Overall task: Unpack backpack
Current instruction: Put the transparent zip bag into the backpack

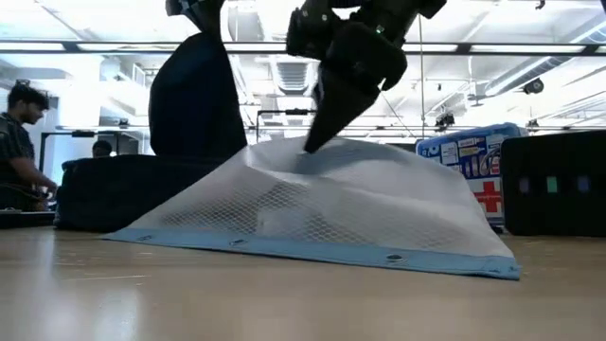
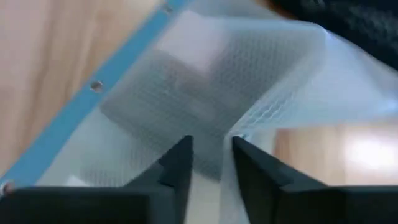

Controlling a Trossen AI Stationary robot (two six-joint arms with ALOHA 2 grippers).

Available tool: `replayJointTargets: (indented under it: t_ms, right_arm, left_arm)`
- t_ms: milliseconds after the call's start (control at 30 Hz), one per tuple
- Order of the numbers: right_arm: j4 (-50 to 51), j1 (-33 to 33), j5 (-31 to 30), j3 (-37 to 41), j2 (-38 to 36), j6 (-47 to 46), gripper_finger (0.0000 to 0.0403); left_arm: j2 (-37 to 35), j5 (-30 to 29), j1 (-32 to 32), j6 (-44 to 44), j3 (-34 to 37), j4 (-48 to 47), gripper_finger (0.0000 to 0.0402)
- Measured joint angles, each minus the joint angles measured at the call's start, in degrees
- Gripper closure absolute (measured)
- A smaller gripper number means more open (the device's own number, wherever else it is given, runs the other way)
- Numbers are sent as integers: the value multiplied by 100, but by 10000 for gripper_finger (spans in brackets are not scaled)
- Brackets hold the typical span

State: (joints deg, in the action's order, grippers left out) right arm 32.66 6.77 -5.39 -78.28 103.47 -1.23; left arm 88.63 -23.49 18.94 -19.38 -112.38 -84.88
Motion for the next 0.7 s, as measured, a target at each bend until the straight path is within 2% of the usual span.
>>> replayJointTargets:
  t_ms: [233, 367, 467, 600, 700]
  right_arm:
    - [765, -355, 153, 72, -1, -593, 104]
    - [900, -628, 157, 163, -1, -630, 45]
    - [800, -930, 449, 294, 36, -634, 25]
    - [389, -1231, 1492, 440, 234, -643, 22]
    - [140, -1234, 1878, 444, 506, -629, 24]
  left_arm:
    - [19, -2, 0, 87, 2, -13, 401]
    - [19, -4, 0, 118, 2, -15, 401]
    - [19, -4, 0, 131, 2, -15, 401]
    - [19, -7, -2, 131, 2, -15, 401]
    - [19, -7, -1, 131, 4, -17, 401]
